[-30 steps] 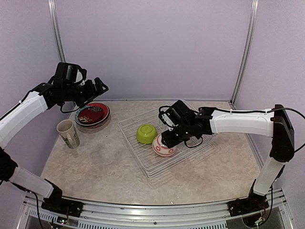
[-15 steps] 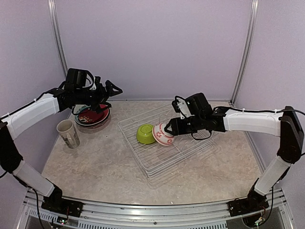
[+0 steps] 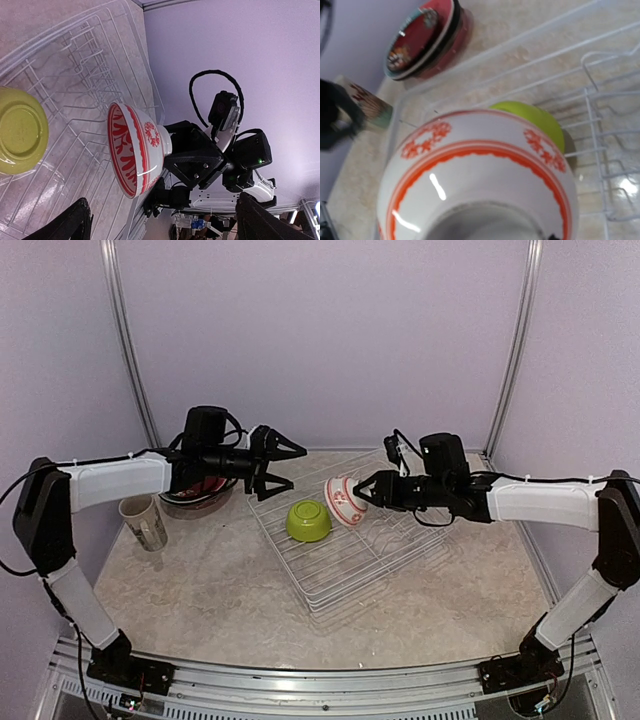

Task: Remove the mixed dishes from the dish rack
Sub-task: Pass from the right arm to the left

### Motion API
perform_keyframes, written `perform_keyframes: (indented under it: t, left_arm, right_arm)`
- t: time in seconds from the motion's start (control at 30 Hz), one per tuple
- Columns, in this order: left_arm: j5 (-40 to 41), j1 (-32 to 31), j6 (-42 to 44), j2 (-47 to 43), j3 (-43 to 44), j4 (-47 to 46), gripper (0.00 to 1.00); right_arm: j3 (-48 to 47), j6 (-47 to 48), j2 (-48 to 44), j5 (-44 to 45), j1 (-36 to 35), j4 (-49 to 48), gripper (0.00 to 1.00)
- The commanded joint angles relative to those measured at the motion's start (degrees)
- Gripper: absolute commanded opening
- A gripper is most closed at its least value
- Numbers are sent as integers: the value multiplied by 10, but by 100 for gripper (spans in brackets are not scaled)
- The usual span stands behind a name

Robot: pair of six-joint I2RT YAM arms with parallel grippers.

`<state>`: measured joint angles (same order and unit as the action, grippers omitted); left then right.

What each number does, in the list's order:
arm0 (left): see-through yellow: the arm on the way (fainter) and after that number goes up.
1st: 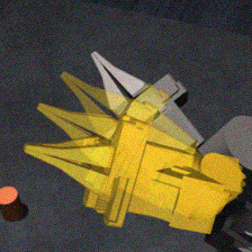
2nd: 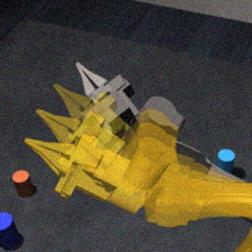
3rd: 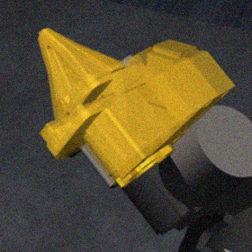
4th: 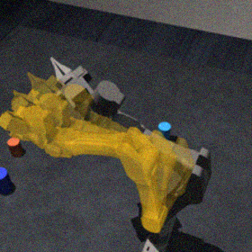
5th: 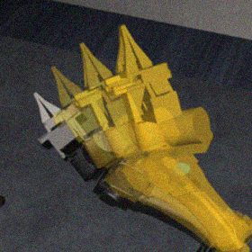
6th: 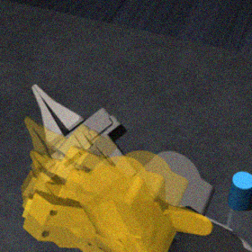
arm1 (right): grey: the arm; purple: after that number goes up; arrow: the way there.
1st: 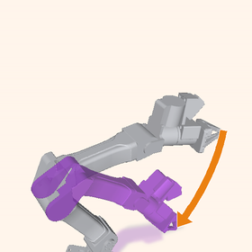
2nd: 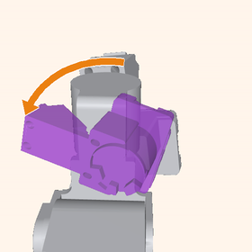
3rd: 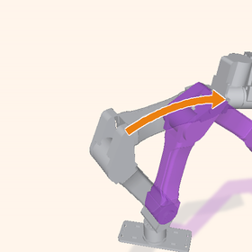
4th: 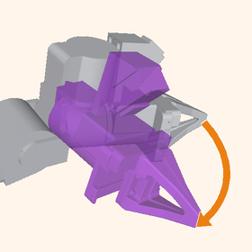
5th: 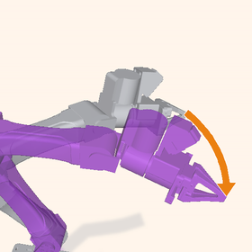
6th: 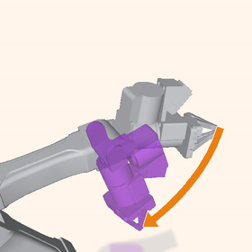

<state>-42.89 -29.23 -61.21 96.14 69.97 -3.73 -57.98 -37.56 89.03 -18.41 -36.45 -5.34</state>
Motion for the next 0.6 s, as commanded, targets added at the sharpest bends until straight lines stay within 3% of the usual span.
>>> perform_keyframes:
  t: [0.0, 0.3, 0.57]
  left_arm:
    - [-67, -27, -47, 42, 10, -100, 95]
    - [-137, -64, -157, 130, 42, -263, 84]
    - [-154, -70, -241, 184, 48, -392, 56]
  right_arm:
    - [17, -32, -32, -36, 11, -93, 0]
    - [41, -59, -43, -54, 19, -149, 0]
    - [55, -74, -44, -68, 21, -174, 0]
